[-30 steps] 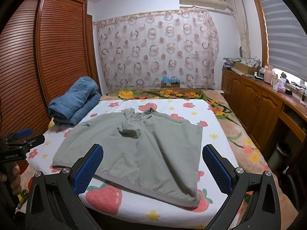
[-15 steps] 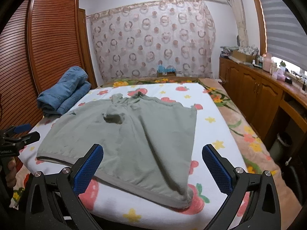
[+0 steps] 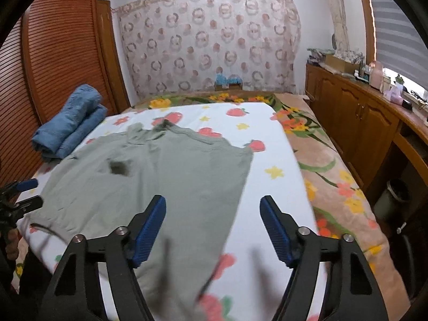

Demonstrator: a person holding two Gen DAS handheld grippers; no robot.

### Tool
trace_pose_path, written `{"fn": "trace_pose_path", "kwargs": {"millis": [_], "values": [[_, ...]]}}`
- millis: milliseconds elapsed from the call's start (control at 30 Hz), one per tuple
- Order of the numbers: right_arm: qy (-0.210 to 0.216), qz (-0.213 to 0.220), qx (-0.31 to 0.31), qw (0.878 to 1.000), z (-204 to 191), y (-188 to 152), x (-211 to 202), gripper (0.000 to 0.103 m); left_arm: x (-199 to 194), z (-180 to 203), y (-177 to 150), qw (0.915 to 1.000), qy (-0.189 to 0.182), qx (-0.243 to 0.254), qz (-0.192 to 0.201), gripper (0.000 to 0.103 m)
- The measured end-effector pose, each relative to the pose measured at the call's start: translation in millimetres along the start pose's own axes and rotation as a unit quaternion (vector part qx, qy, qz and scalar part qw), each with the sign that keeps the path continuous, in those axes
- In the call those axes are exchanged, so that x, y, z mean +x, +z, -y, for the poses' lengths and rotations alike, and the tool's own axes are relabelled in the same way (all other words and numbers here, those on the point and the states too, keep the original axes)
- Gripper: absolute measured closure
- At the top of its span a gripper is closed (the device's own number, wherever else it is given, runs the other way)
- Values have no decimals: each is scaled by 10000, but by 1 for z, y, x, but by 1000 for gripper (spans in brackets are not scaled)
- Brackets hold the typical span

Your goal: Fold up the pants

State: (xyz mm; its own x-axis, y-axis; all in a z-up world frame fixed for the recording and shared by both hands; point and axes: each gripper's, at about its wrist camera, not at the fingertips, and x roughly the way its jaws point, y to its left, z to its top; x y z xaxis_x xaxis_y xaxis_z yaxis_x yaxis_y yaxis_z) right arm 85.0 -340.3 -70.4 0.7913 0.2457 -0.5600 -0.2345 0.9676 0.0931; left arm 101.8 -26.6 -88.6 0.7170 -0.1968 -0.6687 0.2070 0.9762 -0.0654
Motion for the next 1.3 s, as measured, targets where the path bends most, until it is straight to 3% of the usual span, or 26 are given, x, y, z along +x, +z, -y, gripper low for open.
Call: {"fn": "trace_pose_path", "kwargs": {"millis": [200, 400, 567, 767, 933, 1300], "values": [[56, -416, -6, 9991, 10, 28, 19, 40, 11, -10, -1, 9996, -84, -186, -188, 0], [-5, -849, 42, 9964, 21, 54, 45, 62, 17, -15, -8, 9991, -140, -315, -234, 0], [-34, -1134, 230, 9933, 26, 68, 64, 70, 25, -18, -13, 9986, -155, -353, -354, 0], [174, -1184, 288, 9924, 18, 77, 62, 75, 28, -16, -17, 9990, -75, -244, -365, 0], [48, -1246, -31, 9922, 10, 79, 60, 99, 30, -14, -18, 9993, 15, -141, -344, 0], [-588, -1131, 12, 9918, 18, 82, 40, 100, 34, -8, -18, 9989, 239, 128, -390, 0]]}}
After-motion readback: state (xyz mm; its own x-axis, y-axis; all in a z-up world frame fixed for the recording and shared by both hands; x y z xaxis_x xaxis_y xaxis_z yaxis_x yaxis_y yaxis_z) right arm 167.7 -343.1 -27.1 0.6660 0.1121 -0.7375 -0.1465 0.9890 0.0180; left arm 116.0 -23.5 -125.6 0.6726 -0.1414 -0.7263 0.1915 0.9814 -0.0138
